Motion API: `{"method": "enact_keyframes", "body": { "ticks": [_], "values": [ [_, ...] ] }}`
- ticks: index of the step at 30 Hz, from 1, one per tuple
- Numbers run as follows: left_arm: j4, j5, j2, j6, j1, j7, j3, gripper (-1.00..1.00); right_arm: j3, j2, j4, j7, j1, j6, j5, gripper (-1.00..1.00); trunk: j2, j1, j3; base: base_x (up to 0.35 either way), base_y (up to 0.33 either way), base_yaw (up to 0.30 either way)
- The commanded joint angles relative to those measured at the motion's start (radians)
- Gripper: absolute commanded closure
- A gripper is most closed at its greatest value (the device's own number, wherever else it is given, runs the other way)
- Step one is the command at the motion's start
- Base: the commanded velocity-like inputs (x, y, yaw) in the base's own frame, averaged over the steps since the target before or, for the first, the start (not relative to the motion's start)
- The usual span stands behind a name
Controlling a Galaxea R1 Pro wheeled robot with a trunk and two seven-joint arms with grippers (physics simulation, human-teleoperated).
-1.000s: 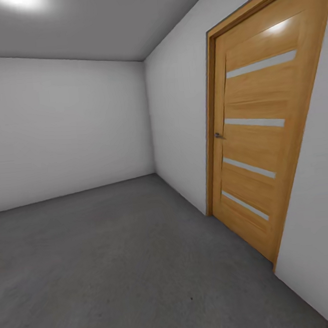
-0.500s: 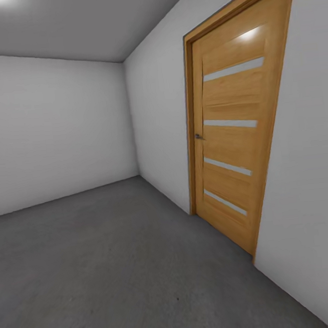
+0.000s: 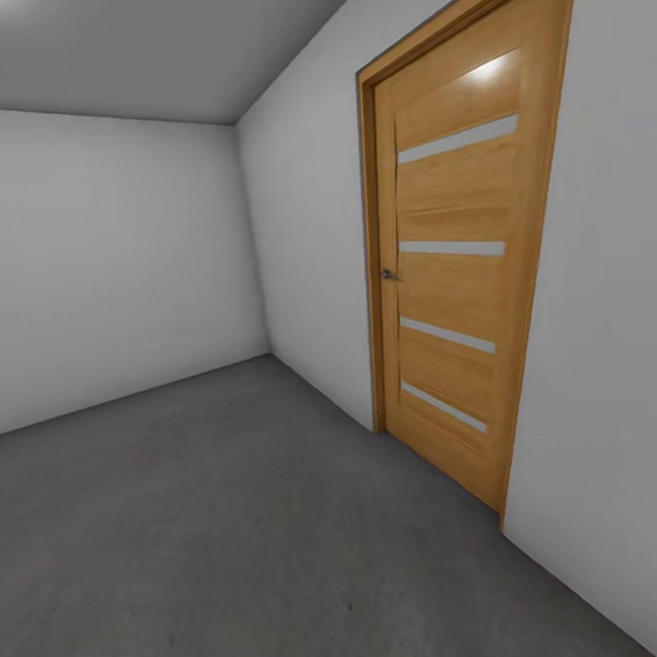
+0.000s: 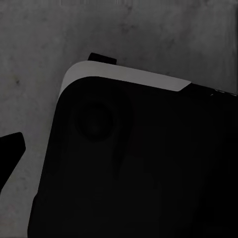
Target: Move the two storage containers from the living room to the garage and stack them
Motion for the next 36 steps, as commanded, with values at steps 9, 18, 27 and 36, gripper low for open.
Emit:
{"method": "enact_keyframes", "body": {
  "ticks": [9,18,27,36],
  "values": [
    [0.0,0.01,0.0,-0.002,0.0,0.0,0.0,-1.0,0.001,-0.001,0.0,0.006,0.0,-0.002,0.001,-1.0,0.0,0.001,-0.001,0.312,0.0,0.0],
    [0.0,0.01,0.0,-0.002,0.0,0.0,0.0,-1.0,0.001,0.0,0.0,0.003,0.0,0.002,0.035,-1.0,0.0,0.001,-0.001,0.322,0.0,0.0],
    [0.0,0.01,0.0,-0.002,0.0,0.0,0.0,-1.0,0.001,0.001,0.0,0.0,0.0,-0.001,0.04,-1.0,0.0,0.001,-0.001,0.322,0.0,0.0],
    [0.0,0.01,0.0,-0.002,0.0,0.0,0.0,-1.0,-0.003,0.001,0.0,0.0,0.0,-0.007,0.039,-1.0,0.0,0.001,-0.001,0.322,0.0,0.0]
  ]
}}
